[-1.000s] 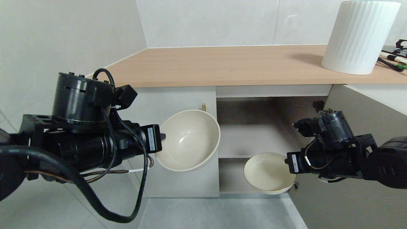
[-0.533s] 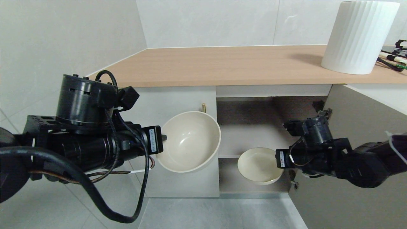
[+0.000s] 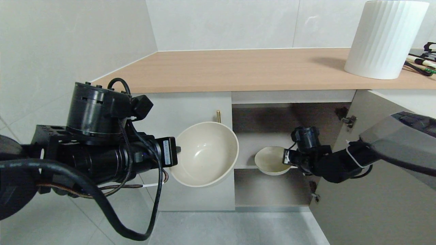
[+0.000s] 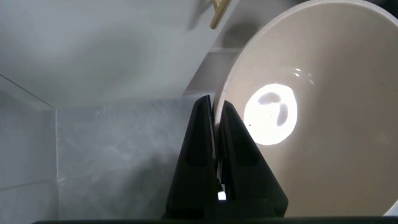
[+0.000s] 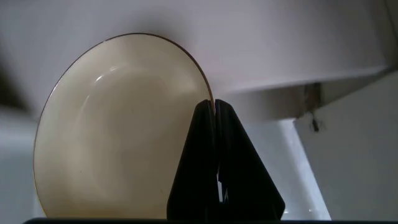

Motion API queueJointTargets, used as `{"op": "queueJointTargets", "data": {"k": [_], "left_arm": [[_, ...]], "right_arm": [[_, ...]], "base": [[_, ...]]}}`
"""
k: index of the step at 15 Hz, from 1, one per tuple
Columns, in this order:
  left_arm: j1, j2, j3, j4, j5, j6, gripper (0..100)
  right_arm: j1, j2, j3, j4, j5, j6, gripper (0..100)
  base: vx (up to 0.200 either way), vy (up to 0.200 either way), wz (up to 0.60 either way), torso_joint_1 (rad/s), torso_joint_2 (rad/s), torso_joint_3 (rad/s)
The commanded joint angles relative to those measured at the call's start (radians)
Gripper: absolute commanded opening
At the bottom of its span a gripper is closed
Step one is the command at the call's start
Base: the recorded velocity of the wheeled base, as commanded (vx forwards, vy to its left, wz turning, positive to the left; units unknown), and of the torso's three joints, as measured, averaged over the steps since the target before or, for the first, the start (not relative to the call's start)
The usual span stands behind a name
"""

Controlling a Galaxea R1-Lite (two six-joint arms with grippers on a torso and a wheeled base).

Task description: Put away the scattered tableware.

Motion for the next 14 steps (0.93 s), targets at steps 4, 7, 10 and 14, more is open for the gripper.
{"op": "queueJointTargets", "data": {"k": [4,7,10,14], "left_arm": [[-0.008,0.021,0.0,-0.002,0.0,-0.001,0],[-0.023,0.029,0.006,-0.002,0.002,-0.002,0],[-0.023,0.041,0.006,-0.002,0.002,-0.002,0],[-0.023,0.052,0.006,-0.004,0.003,-0.002,0]], "right_arm": [[-0.047,0.198,-0.195,0.004,-0.051,0.02,0],[-0.061,0.252,-0.273,0.007,-0.068,0.034,0],[-0.069,0.309,-0.374,0.01,-0.089,0.035,0],[-0.072,0.339,-0.443,0.01,-0.103,0.057,0]], "base": [[0.0,0.0,0.0,0.0,0.0,0.0],[0.0,0.0,0.0,0.0,0.0,0.0],[0.0,0.0,0.0,0.0,0.0,0.0],[0.0,0.0,0.0,0.0,0.0,0.0]]}}
